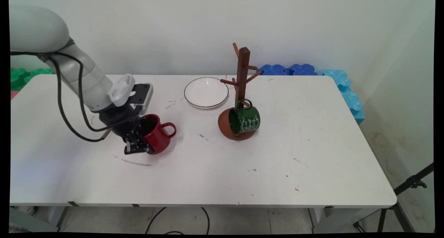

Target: Place the picked object on the table

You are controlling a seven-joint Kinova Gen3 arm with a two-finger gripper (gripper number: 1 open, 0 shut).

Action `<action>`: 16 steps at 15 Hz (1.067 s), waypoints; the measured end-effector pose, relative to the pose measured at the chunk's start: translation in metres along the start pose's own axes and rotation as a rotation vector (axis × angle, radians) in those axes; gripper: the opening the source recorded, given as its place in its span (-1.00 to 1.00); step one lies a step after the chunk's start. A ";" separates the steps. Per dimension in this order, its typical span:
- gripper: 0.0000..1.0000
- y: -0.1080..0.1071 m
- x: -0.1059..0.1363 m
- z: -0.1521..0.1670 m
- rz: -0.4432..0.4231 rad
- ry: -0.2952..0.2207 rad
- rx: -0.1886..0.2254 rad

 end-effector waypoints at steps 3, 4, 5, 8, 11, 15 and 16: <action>-1.00 -0.001 0.001 0.008 0.006 0.010 0.007; -1.00 -0.001 0.002 0.011 0.007 0.013 0.009; -1.00 -0.001 0.002 0.013 0.008 0.015 0.011; -1.00 -0.001 0.001 0.017 0.009 0.019 0.014; -1.00 -0.002 0.001 0.021 0.009 0.023 0.016; -1.00 -0.003 0.000 0.025 0.005 0.027 0.016; -1.00 -0.003 0.000 0.026 0.004 0.028 0.016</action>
